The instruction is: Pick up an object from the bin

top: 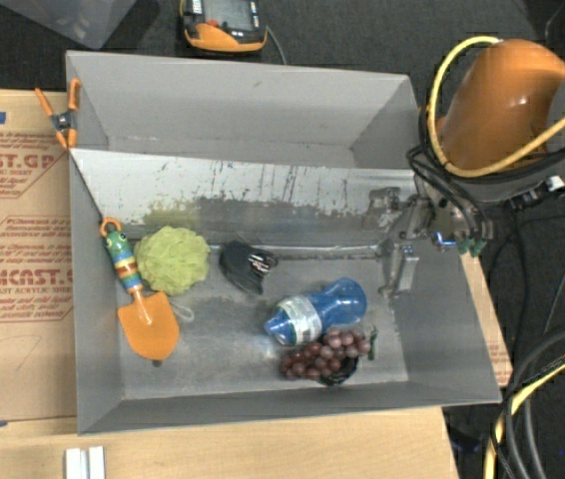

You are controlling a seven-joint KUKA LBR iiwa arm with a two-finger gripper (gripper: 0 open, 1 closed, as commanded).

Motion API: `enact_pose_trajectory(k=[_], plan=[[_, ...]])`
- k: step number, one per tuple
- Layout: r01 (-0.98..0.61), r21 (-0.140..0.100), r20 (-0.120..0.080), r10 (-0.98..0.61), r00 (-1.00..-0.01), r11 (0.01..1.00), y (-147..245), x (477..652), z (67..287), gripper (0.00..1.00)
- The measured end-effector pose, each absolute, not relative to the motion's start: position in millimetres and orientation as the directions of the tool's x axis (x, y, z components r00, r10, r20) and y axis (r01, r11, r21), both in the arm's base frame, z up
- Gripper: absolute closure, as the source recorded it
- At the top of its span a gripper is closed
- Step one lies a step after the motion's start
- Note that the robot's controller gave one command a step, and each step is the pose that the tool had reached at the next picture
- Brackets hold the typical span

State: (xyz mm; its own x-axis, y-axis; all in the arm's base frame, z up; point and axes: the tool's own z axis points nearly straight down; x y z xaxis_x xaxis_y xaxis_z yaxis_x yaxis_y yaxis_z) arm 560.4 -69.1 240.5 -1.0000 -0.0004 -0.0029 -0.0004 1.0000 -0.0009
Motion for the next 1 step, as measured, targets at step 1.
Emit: enact_pose_trajectory(k=[1], plan=[[0.000,-0.001,-0.003,0.000,-1.000,1.000,-69.1,560.4,240.5,0.00]])
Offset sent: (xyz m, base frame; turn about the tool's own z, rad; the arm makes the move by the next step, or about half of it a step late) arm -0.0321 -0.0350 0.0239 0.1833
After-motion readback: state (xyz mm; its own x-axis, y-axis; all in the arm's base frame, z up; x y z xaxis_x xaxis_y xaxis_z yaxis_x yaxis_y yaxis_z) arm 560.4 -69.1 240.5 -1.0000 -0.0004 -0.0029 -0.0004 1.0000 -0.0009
